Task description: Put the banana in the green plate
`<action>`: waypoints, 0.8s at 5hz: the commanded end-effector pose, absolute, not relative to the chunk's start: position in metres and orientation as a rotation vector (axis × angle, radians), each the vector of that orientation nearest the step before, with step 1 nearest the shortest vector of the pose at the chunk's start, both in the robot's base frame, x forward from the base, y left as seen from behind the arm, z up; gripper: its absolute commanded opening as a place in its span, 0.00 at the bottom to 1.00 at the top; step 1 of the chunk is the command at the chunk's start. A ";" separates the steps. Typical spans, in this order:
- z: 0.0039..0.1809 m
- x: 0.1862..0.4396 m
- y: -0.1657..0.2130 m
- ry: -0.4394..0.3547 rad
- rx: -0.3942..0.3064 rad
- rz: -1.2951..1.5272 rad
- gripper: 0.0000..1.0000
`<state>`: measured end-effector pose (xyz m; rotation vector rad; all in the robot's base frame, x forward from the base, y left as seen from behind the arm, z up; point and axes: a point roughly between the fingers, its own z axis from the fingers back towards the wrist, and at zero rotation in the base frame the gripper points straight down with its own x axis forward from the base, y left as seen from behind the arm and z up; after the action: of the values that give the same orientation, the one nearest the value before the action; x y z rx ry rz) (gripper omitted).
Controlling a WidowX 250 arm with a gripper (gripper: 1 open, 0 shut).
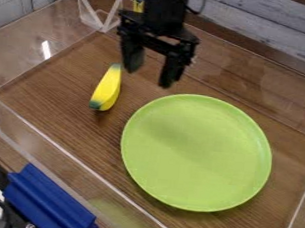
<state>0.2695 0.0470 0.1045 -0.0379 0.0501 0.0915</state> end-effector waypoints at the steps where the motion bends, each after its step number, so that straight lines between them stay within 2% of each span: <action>1: 0.113 0.269 0.065 -0.032 -0.033 0.096 1.00; 4: 0.095 0.268 0.073 -0.012 -0.040 0.094 1.00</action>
<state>0.2646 0.0701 0.0855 -0.0481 0.0274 0.0903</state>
